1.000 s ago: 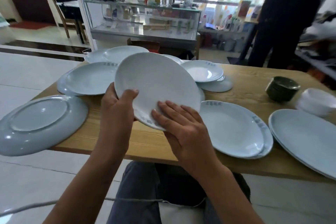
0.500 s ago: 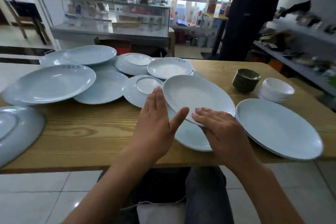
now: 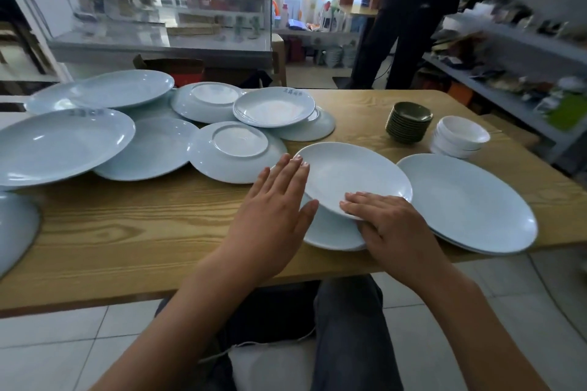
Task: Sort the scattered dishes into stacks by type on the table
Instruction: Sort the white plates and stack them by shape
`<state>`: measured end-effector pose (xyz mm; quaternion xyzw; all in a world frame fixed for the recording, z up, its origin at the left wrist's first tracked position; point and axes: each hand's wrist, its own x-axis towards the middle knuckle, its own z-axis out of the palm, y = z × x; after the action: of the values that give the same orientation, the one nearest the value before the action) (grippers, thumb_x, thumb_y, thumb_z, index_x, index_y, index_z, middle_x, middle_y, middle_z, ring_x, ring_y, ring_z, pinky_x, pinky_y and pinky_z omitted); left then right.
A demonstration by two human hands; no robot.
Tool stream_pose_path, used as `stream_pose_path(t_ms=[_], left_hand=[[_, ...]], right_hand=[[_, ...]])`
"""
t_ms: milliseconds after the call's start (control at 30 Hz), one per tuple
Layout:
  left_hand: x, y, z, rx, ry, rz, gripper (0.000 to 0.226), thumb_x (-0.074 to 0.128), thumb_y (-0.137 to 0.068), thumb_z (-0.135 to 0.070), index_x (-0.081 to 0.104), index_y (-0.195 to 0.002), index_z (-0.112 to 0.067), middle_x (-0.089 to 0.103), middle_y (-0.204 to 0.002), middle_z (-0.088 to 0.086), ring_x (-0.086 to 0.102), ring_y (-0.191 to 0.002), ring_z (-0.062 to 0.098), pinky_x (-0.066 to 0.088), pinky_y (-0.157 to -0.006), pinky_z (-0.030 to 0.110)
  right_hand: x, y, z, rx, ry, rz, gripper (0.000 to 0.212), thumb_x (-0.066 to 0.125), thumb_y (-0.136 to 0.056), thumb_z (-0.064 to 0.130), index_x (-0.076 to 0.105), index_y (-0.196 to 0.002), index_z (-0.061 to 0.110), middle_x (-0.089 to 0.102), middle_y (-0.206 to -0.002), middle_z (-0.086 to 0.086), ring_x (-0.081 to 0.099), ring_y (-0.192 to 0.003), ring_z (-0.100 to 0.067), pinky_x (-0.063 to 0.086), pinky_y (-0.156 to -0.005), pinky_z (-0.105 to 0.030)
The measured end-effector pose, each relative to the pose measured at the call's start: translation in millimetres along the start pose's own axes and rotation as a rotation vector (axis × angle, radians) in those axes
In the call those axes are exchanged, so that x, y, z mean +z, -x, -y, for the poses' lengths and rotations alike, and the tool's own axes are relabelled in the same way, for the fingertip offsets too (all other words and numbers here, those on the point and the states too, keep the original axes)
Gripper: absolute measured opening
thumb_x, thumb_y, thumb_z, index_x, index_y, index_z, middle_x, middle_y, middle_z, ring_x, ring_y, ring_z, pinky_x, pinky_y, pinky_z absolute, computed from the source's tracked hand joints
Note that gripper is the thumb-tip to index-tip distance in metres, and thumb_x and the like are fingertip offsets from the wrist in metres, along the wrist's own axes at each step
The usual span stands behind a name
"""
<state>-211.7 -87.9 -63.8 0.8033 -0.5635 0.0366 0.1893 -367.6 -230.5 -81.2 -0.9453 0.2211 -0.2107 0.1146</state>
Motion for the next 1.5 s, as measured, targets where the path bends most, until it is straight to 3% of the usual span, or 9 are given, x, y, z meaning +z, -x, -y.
stream_pose_path(t_ms=[200, 367, 567, 667, 900, 1133, 1267, 1400, 1500], left_hand=[[6, 2, 7, -0.006, 0.022, 0.001, 0.062, 0.020, -0.101, -0.049, 0.007, -0.154, -0.020, 0.002, -0.161, -0.006, -0.012, -0.145, 0.005, -0.006, -0.119, 0.028], [10, 3, 14, 0.001, 0.038, -0.016, 0.078, 0.001, -0.087, -0.059, 0.013, -0.153, -0.020, 0.008, -0.161, -0.007, -0.009, -0.146, 0.004, -0.002, -0.120, 0.030], [4, 5, 18, -0.011, 0.018, -0.030, 0.073, 0.004, -0.091, -0.057, 0.011, -0.153, -0.020, 0.007, -0.161, -0.007, -0.010, -0.145, 0.004, -0.003, -0.120, 0.031], [-1, 8, 22, -0.032, -0.008, -0.035, 0.060, 0.010, -0.100, -0.048, 0.007, -0.153, -0.020, 0.005, -0.161, -0.006, -0.011, -0.145, 0.005, -0.003, -0.120, 0.032], [-12, 32, 53, -0.076, -0.080, -0.104, 0.068, 0.006, -0.092, -0.044, 0.015, -0.153, -0.016, 0.012, -0.160, -0.001, -0.003, -0.147, 0.009, -0.002, -0.120, 0.032], [-21, 86, 102, -0.246, -0.184, -0.205, 0.058, 0.027, -0.093, -0.028, 0.028, -0.148, -0.011, 0.031, -0.154, 0.006, 0.017, -0.145, 0.017, 0.015, -0.117, 0.042], [-31, 120, 126, -0.374, -0.199, -0.219, 0.058, 0.034, -0.093, -0.022, 0.027, -0.149, -0.010, 0.028, -0.156, 0.006, 0.013, -0.146, 0.016, 0.013, -0.118, 0.041], [-44, 161, 153, -0.540, -0.291, -0.201, 0.063, 0.023, -0.093, -0.041, 0.028, -0.148, -0.012, 0.031, -0.154, 0.006, 0.016, -0.146, 0.019, 0.012, -0.119, 0.044], [-56, 191, 175, -0.654, -0.278, -0.160, 0.077, 0.023, -0.081, -0.053, 0.022, -0.150, -0.019, 0.023, -0.157, 0.000, 0.004, -0.148, 0.016, 0.003, -0.120, 0.045]], right_hand=[[-1, -1, 1, 0.067, -0.023, 0.171, 0.044, 0.044, -0.095, 0.010, 0.055, -0.135, 0.027, 0.047, -0.144, 0.012, 0.036, -0.137, -0.005, 0.021, -0.118, -0.029], [-5, -2, 6, 0.086, -0.048, 0.226, 0.057, 0.026, -0.085, 0.024, 0.056, -0.134, 0.025, 0.046, -0.145, 0.011, 0.034, -0.138, -0.002, 0.019, -0.118, -0.026], [-5, -10, 19, 0.123, -0.072, 0.215, 0.061, 0.025, -0.084, 0.034, 0.054, -0.136, 0.022, 0.044, -0.147, 0.008, 0.032, -0.138, -0.001, 0.014, -0.113, -0.019], [4, -19, 32, 0.075, -0.057, 0.196, 0.060, 0.023, -0.088, 0.036, 0.046, -0.142, 0.023, 0.038, -0.151, 0.008, 0.026, -0.141, -0.001, 0.011, -0.116, -0.021], [32, -44, 87, -0.119, -0.042, 0.134, 0.059, 0.024, -0.091, 0.031, 0.040, -0.146, 0.017, 0.031, -0.155, 0.002, 0.018, -0.145, -0.006, 0.007, -0.118, -0.022], [76, -61, 158, -0.249, -0.197, 0.163, 0.057, 0.025, -0.093, 0.029, 0.038, -0.147, 0.020, 0.032, -0.155, 0.005, 0.016, -0.145, -0.003, 0.009, -0.119, -0.025], [106, -68, 198, -0.327, -0.227, 0.233, 0.058, 0.023, -0.092, 0.029, 0.037, -0.147, 0.019, 0.030, -0.156, 0.005, 0.015, -0.145, -0.004, 0.007, -0.119, -0.024], [131, -73, 232, -0.365, -0.286, 0.275, 0.063, 0.020, -0.088, 0.032, 0.039, -0.146, 0.018, 0.032, -0.155, 0.004, 0.016, -0.145, -0.004, 0.007, -0.118, -0.023], [145, -76, 255, -0.402, -0.317, 0.327, 0.059, 0.023, -0.090, 0.027, 0.037, -0.147, 0.018, 0.029, -0.156, 0.005, 0.014, -0.145, -0.004, 0.010, -0.119, -0.028]])
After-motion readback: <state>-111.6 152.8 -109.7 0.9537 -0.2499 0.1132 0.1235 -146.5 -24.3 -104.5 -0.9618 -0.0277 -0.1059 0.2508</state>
